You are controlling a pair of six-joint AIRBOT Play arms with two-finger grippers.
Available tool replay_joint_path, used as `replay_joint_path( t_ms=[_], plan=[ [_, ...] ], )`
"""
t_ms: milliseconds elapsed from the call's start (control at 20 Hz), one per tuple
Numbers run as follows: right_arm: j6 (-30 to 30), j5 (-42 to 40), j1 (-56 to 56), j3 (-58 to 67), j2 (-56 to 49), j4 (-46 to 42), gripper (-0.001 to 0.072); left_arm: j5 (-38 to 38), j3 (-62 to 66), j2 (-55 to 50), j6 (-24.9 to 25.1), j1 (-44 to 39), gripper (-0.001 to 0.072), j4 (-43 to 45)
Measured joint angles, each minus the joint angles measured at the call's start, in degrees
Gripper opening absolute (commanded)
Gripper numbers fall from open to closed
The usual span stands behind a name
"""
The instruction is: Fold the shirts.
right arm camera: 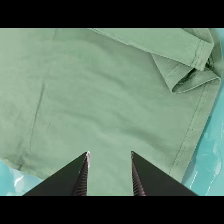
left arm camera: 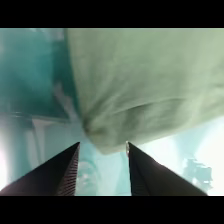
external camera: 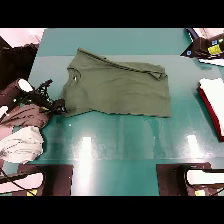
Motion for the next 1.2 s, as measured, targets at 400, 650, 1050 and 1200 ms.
replay_joint_path(
  t_ms=[400, 650, 1050, 1200],
  plan=[
    [0.0, 0.2, 0.0, 0.0, 0.0, 0.0, 0.0305, 2.9, 0.2, -0.7, -0.3, 0.0, 0.0376, -1.6],
    [0.0, 0.5, 0.0, 0.0, 0.0, 0.0, 0.0305, 2.6, 0.3, -2.3, -0.4, 0.0, 0.0321, -3.2],
    [0.0, 3.1, -1.3, -6.8, 1.9, -0.5, 0.0306, 3.0, 2.0, -0.1, 0.0, 0.0, 0.0024, -5.0],
    [-0.2, 1.1, -4.3, -19.0, 5.1, -0.5, 0.0319, 3.8, 3.5, 3.7, 1.4, 0.0, 0.0024, -5.0]
  ],
)
